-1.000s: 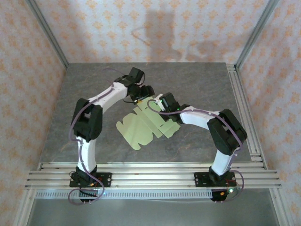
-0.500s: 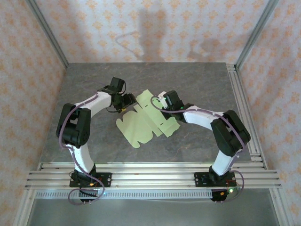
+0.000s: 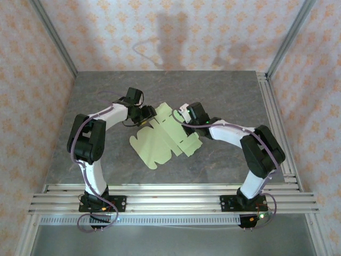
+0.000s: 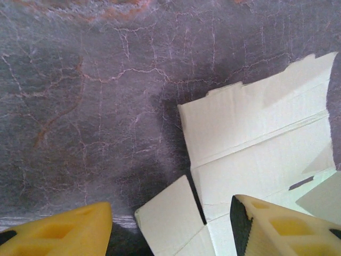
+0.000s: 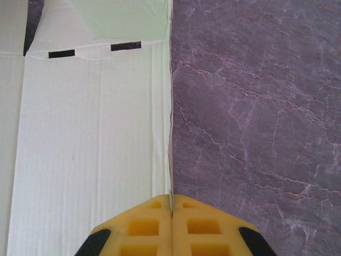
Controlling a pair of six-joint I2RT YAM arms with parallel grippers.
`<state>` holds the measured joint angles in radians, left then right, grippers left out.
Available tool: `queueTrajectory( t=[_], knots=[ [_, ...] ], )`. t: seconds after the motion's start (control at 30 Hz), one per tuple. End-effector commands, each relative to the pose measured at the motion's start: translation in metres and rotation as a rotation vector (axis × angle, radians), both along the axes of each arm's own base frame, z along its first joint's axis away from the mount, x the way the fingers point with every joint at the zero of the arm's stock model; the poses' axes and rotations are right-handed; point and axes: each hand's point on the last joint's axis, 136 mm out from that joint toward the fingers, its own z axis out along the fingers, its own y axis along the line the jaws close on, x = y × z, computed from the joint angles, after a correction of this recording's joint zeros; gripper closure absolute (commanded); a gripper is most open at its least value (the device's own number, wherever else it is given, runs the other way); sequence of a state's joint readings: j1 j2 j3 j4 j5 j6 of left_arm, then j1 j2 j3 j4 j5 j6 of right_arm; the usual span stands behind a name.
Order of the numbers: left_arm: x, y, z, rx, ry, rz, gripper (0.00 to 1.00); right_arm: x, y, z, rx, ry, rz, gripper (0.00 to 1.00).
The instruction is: Fold the paper box
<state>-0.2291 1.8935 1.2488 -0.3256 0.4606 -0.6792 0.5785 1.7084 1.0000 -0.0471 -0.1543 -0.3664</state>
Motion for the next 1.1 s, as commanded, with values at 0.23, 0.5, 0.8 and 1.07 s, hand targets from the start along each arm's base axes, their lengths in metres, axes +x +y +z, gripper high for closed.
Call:
queueTrajectory(
  t=[0.23, 0.5, 0.8, 1.07],
  knots=[
    [0.001, -0.024, -0.007, -0.045, 0.020, -0.066, 0.39, 0.003, -0.001, 0.013, 0.025, -0.015, -0.009, 1.00],
    [0.003, -0.034, -0.003, -0.078, 0.002, -0.081, 0.38, 0.004, -0.001, 0.009, 0.017, -0.003, -0.009, 1.00],
    [0.005, -0.048, 0.016, -0.094, -0.061, -0.123, 0.42, 0.007, -0.002, 0.006, -0.014, 0.002, -0.008, 1.00],
    [-0.002, -0.065, 0.020, -0.118, -0.060, -0.159, 0.43, 0.009, -0.006, 0.001, -0.049, 0.006, -0.017, 1.00]
  ],
)
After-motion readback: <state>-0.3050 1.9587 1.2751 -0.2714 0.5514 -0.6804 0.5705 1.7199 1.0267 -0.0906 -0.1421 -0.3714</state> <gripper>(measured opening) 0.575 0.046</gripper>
